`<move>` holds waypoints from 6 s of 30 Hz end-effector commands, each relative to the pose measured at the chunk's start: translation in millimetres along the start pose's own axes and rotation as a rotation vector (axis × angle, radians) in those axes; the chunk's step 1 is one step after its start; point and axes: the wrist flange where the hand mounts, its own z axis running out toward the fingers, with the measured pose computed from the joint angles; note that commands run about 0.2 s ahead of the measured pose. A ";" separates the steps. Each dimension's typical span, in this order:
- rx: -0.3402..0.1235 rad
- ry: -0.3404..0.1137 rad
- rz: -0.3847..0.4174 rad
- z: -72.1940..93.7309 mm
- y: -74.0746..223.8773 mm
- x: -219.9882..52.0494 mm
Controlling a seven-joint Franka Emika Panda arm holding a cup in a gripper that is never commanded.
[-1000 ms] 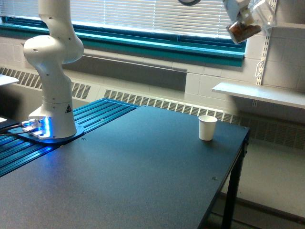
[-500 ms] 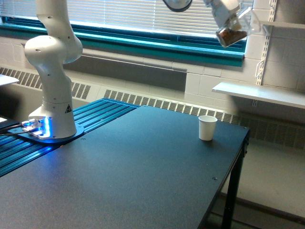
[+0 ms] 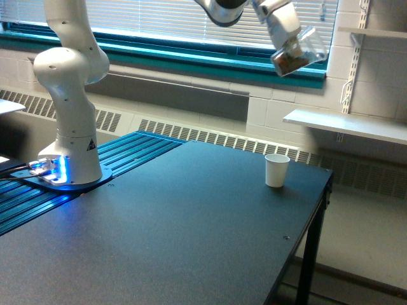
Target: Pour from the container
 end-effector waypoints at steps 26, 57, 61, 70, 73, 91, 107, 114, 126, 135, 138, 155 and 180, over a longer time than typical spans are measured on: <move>-0.004 -0.140 -0.048 33.1 -12.0 -90.1; -0.024 -0.266 -0.058 80.4 -9.1 -144.3; -0.030 -0.285 -0.059 87.9 -8.5 -151.8; -0.042 -0.324 -0.062 105.0 -7.0 -166.8; -0.047 -0.333 -0.062 109.8 -6.5 -168.8; -0.095 -0.396 -0.083 137.6 -3.8 -180.4; -0.119 -0.444 -0.103 153.5 -9.7 -184.5; -0.131 -0.458 -0.113 158.2 -9.0 -185.8; -0.147 -0.488 -0.113 167.6 -5.3 -182.7; -0.158 -0.503 -0.124 173.5 -3.5 -180.4; -0.164 -0.514 -0.138 174.9 -4.4 -182.6; -0.172 -0.550 -0.178 178.3 -16.2 -184.4; -0.200 -0.606 -0.178 189.6 -21.5 -176.5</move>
